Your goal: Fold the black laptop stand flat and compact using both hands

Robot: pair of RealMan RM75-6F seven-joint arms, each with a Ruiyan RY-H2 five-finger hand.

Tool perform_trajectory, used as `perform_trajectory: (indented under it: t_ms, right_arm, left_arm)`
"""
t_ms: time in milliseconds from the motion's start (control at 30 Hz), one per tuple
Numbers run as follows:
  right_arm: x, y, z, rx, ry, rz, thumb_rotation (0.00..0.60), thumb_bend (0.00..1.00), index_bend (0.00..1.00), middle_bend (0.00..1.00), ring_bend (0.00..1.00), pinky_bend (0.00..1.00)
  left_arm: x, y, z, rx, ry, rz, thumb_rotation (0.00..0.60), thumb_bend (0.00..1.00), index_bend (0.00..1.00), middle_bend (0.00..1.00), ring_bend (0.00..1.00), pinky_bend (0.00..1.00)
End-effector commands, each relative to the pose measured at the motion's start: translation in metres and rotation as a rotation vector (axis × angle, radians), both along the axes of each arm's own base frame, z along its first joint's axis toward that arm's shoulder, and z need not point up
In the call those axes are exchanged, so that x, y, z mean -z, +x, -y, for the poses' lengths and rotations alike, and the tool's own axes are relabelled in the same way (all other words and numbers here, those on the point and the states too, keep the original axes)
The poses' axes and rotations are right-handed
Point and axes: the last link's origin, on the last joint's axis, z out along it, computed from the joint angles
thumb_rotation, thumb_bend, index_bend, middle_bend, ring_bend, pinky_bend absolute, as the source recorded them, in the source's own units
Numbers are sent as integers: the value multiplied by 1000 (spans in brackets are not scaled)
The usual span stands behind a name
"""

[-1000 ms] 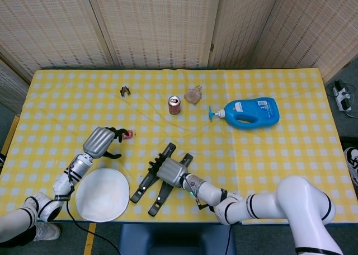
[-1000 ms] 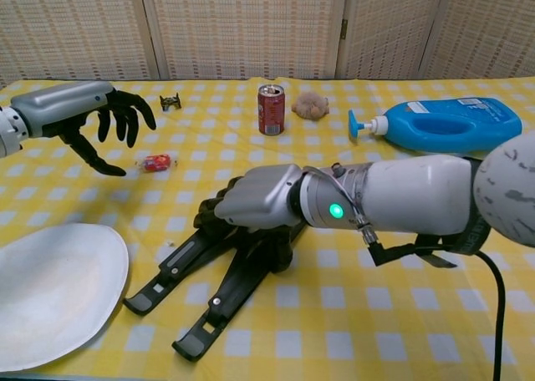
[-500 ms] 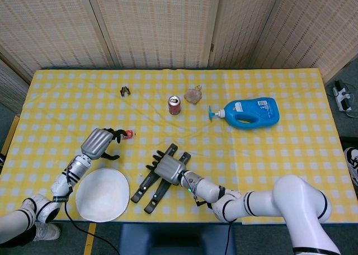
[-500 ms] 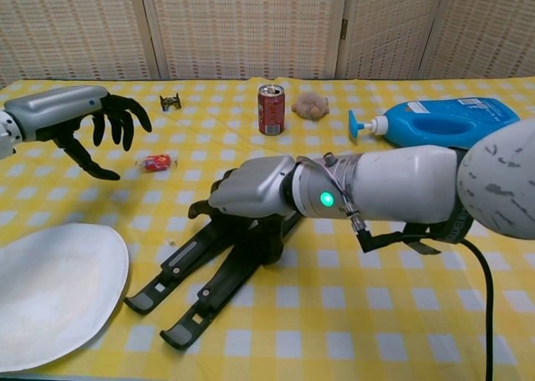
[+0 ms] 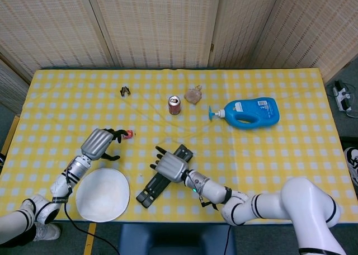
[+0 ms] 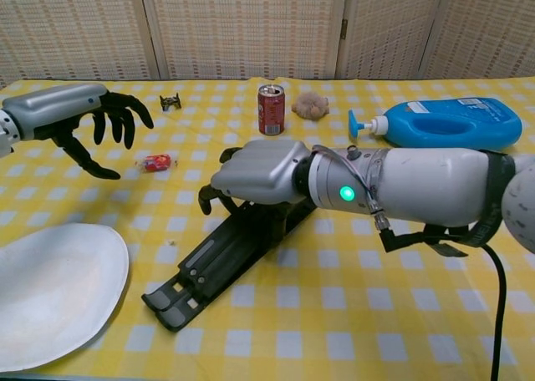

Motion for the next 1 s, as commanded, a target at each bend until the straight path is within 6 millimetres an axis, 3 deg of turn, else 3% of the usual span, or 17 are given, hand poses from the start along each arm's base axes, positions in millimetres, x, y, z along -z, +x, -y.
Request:
perform_trajectory:
  t_ms: [33,233,300,400,467,533,700,900,1000]
  right_arm:
    - [-2,-4,0,4,-8,9,600,256,296,473,240,0]
    - [-4,-8,-1,15,-7,8,600,256,305,463,230,0]
    - [-5,-10,-1,18,-3,-5,600,256,244,382,184,0]
    - [-9,-12,-5,27,9,-19,600,256,28,151,61,0]
    - [-13,-11,-6,28,8,-20,600,256,0,41,14,0]
    - [-20,-10,-9,39,0,-2,600,256,0,3,2,0]
    - [-50,-14,-11,96,-57,68,600,256,0,9,8,0]
    - [-107,-38,-17,107,-246,99,600,256,0,71,60,0]
    - [-137,-58,-26,147,-326,103,600,256,0,78,75,0]
  left_arm:
    - [-1,2,0,6,3,0,600,0,321,515,457,544]
    - [-1,4,1,9,5,-3,600,0,319,512,453,544]
    - [-2,4,1,9,7,-4,600,0,313,506,446,544]
    - [-4,4,1,4,15,-4,600,0,289,488,437,534]
    - [-6,4,1,-3,22,-1,600,0,272,472,427,527]
    - [-9,2,0,-20,33,-4,600,0,254,453,418,523]
    - [-24,0,0,-76,91,37,600,11,215,420,395,493]
    - [-54,-10,5,-127,197,63,600,30,215,373,321,262]
    - [-71,-18,12,-155,246,60,600,32,210,345,287,193]
